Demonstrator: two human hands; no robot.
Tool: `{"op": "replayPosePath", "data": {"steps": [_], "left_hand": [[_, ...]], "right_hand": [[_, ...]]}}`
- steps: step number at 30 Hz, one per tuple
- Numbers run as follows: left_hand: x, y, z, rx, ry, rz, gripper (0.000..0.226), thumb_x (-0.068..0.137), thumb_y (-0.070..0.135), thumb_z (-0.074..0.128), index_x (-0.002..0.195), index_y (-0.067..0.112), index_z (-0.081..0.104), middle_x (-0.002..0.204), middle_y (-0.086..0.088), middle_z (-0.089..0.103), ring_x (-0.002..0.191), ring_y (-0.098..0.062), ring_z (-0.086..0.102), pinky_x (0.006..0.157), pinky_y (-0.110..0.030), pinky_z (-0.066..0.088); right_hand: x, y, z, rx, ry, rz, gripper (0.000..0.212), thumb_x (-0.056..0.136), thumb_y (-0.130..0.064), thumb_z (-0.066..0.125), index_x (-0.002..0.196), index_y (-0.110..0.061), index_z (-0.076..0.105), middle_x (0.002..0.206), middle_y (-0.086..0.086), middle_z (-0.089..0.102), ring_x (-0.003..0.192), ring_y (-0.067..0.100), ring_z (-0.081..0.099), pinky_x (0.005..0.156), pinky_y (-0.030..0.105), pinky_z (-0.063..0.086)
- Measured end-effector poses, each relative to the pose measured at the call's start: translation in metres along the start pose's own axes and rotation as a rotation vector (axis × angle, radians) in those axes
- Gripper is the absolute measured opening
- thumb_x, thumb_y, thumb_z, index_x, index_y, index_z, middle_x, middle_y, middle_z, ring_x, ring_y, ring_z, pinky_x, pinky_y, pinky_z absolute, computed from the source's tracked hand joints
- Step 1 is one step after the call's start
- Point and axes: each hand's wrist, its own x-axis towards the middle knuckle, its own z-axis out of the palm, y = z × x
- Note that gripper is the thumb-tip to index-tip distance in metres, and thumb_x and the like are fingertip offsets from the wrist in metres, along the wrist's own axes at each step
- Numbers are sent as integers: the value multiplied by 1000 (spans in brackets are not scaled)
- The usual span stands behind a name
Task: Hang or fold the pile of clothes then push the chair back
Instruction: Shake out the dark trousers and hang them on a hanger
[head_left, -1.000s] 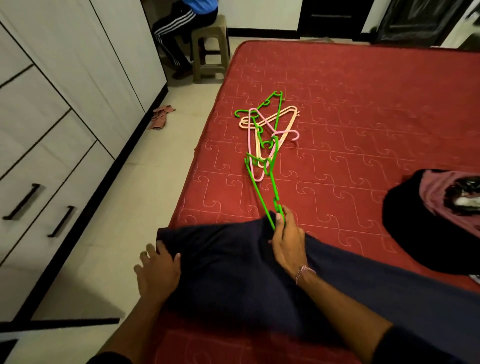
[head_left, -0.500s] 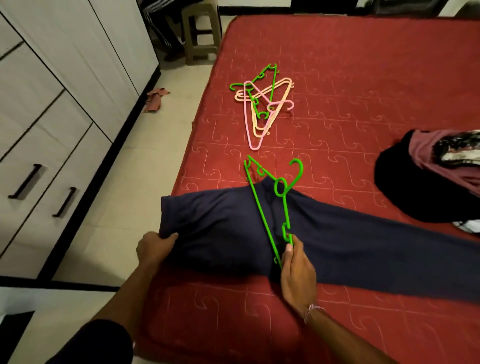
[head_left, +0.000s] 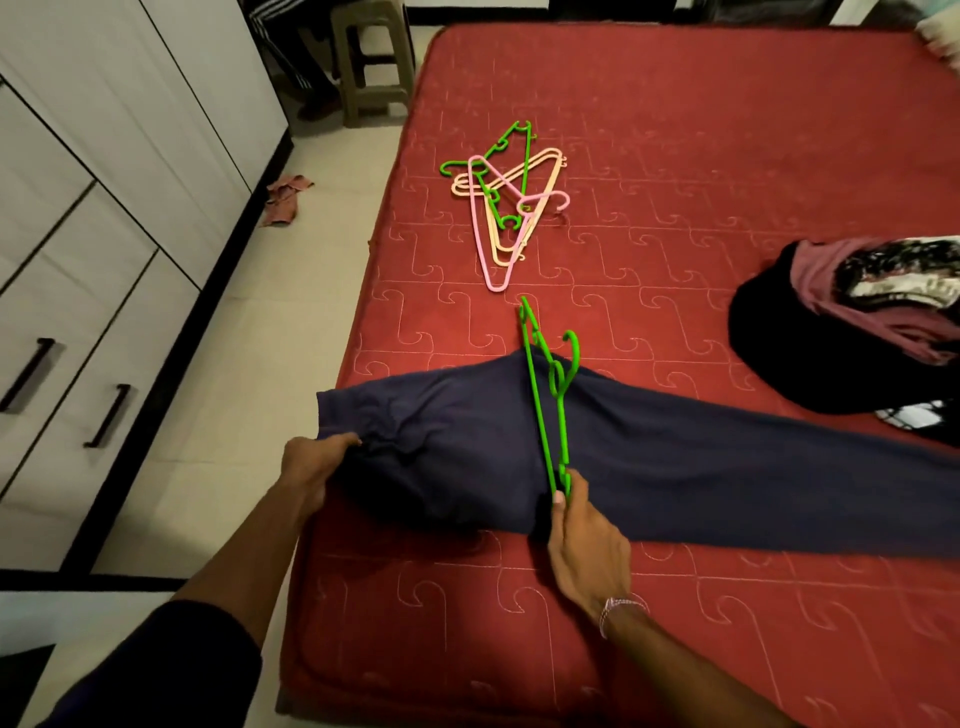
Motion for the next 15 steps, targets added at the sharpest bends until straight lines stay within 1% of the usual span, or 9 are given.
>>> {"op": "replayPosePath", "data": {"steps": [2, 4, 6, 8, 9, 11, 13, 14, 15], "left_hand": [[-20, 13, 17, 11, -46, 196, 27, 75, 6, 82, 99, 4, 71, 92, -12, 71, 85, -26, 67, 82, -37, 57], [-38, 22, 39, 74, -189, 364, 21, 75, 3, 83, 91, 10, 70, 86, -6, 71, 79, -22, 65, 75, -31, 54], [-51, 23, 68, 164, -328, 424, 21, 74, 3, 83, 86, 11, 67, 80, -2, 69, 72, -16, 63, 67, -27, 52], [-62, 15, 104, 284, -385, 508, 23, 72, 8, 85, 80, 16, 65, 74, 1, 66, 66, -12, 58, 63, -27, 49], [-68, 7, 123, 340, -395, 554, 23, 72, 13, 86, 79, 19, 65, 74, 2, 66, 67, -12, 58, 65, -29, 49], [-81, -13, 160, 369, -415, 551, 19, 76, 19, 82, 91, 20, 71, 88, 1, 72, 79, -13, 63, 76, -30, 52], [-94, -26, 186, 305, -396, 491, 21, 87, 18, 73, 108, 15, 73, 105, -3, 74, 93, -14, 65, 81, -22, 47], [-102, -26, 190, 221, -391, 441, 18, 94, 20, 66, 109, 14, 73, 106, -4, 73, 96, -15, 65, 80, -19, 45], [-105, -25, 189, 94, -408, 360, 21, 99, 26, 58, 106, 13, 73, 103, -2, 73, 98, -16, 65, 78, -17, 45]], "right_hand": [[1, -3, -4, 3, -31, 7, 43, 106, -45, 26, 143, -29, 38, 109, 0, 72, 85, 32, 70, 68, 41, 50], [2, -6, -6, -15, -57, 1, 48, 105, -47, 22, 147, -30, 37, 119, -3, 69, 91, 29, 70, 72, 41, 51], [6, -7, -6, -2, -87, 10, 48, 105, -46, 23, 150, -31, 35, 130, -4, 64, 99, 30, 68, 78, 42, 51], [8, -5, -6, 26, -123, 8, 49, 106, -45, 25, 153, -33, 29, 138, -4, 60, 106, 31, 66, 84, 42, 51], [8, -4, -6, 43, -138, -4, 50, 106, -44, 25, 155, -35, 26, 139, -3, 58, 108, 30, 65, 86, 43, 51], [7, -1, -6, 94, -166, -43, 53, 106, -44, 26, 158, -39, 20, 137, -1, 58, 110, 29, 64, 88, 45, 52], [9, 7, -6, 123, -191, -75, 54, 104, -46, 24, 157, -45, 11, 128, -1, 59, 106, 29, 65, 87, 46, 52], [13, 12, -6, 126, -208, -71, 55, 103, -49, 21, 156, -48, 7, 122, -1, 58, 104, 28, 64, 86, 46, 52], [15, 16, -5, 126, -229, -73, 56, 102, -52, 19, 156, -50, 4, 118, -2, 57, 103, 29, 64, 86, 46, 52]]}}
